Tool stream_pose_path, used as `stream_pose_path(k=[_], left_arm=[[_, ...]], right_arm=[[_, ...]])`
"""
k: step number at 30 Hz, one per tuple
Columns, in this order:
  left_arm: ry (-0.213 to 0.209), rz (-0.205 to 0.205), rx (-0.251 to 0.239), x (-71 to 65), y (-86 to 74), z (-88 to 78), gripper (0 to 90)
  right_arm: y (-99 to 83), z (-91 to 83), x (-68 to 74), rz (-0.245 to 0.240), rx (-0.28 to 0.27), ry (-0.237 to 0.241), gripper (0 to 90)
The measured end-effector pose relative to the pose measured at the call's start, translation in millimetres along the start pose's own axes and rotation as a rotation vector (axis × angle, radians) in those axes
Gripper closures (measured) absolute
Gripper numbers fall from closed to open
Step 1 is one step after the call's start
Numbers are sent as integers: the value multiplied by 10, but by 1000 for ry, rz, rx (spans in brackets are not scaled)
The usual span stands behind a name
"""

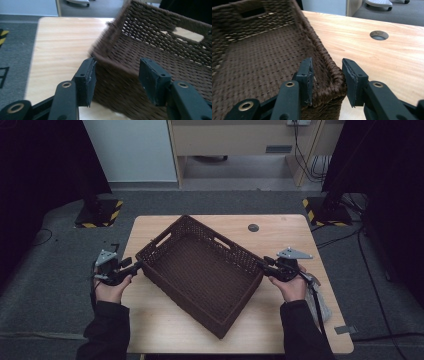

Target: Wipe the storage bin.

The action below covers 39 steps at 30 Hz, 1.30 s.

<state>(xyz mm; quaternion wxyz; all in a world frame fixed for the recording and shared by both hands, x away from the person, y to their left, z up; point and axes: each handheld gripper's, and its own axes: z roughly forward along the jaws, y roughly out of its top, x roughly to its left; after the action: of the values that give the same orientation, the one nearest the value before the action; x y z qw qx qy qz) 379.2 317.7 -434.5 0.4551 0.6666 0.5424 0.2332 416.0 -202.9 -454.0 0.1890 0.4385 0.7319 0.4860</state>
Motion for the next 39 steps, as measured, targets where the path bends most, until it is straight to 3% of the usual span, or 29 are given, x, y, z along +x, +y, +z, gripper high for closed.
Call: stream_pose_path(k=[4,8,13,17,23,26,30,32,34,39], left_arm=[[-35,11,12,-220,-86,27,448],[-22,25,15,-338,-119,93,449],[-25,0,13,-313,-105,126,441],[-31,7,5,-296,-94,162,443],[-24,25,2,-268,-14,286,454],[-16,41,1,-259,25,347,457],[-12,36,-12,-257,52,370,455],[-25,31,-16,-290,50,354,443],[-36,63,-15,-390,50,301,433],[-49,78,-16,-548,40,244,415]], right_arm=[[-94,-129,61,9,-17,16,608],[-166,-231,128,15,-26,25,601],[-187,-295,144,12,-21,46,595],[-140,-262,120,-41,-34,31,636],[-111,-148,82,-47,-28,13,705],[-142,-121,107,-46,-11,34,785],[-149,-138,137,-54,-4,42,802],[-163,-154,160,-59,-4,41,803],[-196,-190,198,-52,-5,50,799],[-250,-246,292,-42,-7,56,783]])
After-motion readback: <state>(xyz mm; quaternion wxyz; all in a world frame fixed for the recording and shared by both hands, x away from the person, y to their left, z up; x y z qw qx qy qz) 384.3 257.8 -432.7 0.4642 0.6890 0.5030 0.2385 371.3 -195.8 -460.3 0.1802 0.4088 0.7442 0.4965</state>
